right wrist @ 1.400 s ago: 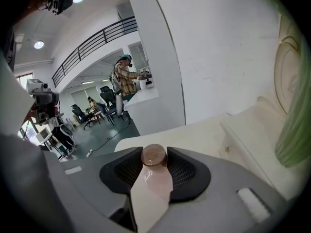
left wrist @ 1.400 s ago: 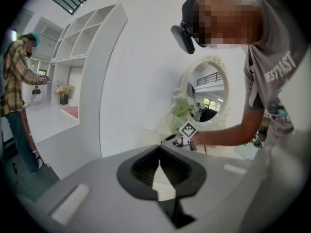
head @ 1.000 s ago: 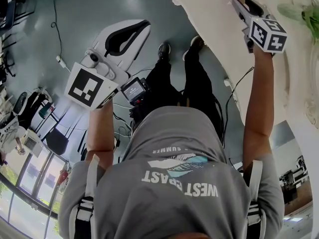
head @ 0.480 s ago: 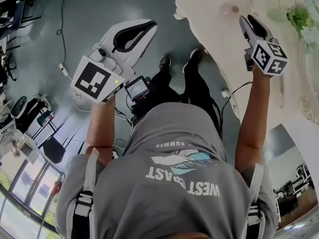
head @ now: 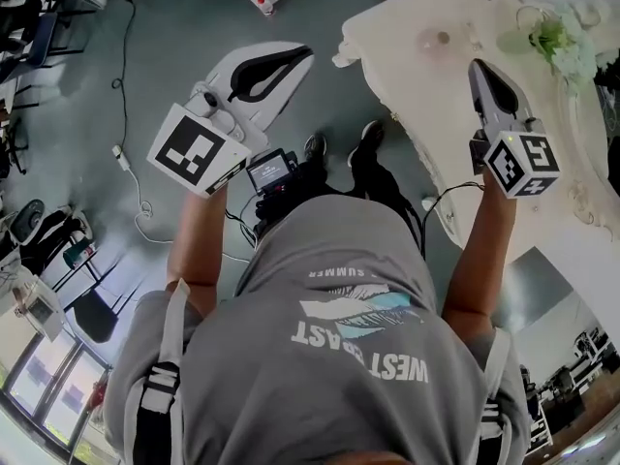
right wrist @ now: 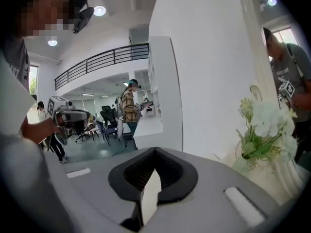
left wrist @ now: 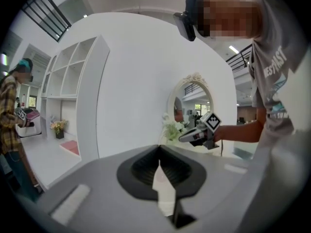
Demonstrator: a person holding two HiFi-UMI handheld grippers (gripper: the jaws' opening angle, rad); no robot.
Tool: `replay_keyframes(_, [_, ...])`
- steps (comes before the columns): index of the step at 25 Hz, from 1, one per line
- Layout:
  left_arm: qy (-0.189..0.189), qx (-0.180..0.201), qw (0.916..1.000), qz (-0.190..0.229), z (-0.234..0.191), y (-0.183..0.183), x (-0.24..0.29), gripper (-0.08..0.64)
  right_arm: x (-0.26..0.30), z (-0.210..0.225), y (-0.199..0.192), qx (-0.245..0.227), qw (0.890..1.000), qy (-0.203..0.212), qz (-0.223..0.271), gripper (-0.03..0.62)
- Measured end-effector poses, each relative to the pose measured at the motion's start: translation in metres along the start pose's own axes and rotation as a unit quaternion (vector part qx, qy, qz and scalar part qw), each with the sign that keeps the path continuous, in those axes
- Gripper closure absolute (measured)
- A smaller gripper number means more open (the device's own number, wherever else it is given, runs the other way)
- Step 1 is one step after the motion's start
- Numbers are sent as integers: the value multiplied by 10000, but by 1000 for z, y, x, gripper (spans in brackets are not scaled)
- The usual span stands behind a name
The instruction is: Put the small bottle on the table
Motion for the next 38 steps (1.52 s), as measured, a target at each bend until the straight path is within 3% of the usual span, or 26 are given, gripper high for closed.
replay_keyframes(16, [-316,313,9984,340,31,25,-27,557,-122,-78,50,-737,9942,-300,727,591])
replay_keyframes(27, [-738,514,9953,366,56,28,-30,557,-175,-108,28,-717,9916,-765,754,592])
replay_keyframes(38, [-1038,625,9920,354,73,24,-26,557,-194,-122,2,-519,9920,-942,666,592])
Point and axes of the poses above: the fingertips, and each gripper's own axes: x forward along the fingers, z to its right, y out of its top, the point moved 10 cm from there along -x, backward along the fingers, and after that the axes turned 7 degrees about -z, right-handed, at the moved point
